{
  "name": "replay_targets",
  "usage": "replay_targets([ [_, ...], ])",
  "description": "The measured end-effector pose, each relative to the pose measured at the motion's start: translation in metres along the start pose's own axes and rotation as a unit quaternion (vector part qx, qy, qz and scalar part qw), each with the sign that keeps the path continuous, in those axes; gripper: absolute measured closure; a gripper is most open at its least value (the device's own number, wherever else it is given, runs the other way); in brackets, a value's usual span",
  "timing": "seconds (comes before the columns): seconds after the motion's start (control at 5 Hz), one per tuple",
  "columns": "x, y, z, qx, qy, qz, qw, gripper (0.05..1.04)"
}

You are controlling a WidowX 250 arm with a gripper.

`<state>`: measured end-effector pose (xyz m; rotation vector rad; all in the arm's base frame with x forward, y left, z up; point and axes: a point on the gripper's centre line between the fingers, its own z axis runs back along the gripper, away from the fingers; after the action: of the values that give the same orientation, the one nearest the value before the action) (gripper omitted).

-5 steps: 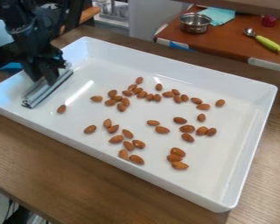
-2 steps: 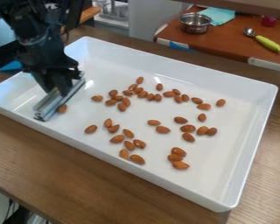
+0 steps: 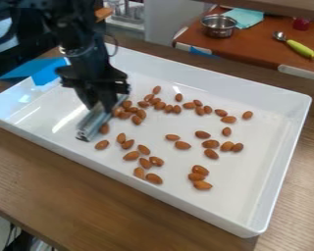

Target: Sweep into pile

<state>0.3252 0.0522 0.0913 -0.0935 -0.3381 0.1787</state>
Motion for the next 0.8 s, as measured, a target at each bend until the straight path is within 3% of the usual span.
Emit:
replay_targets([
  [0.4, -0.022, -0.047, 0.003, -0.029, 0.036, -0.023, 0.9987, 0.747],
  [0.8, -0.036, -0.079, 0.003, -0.040, 0.032, -0.040, 0.9979, 0.747],
])
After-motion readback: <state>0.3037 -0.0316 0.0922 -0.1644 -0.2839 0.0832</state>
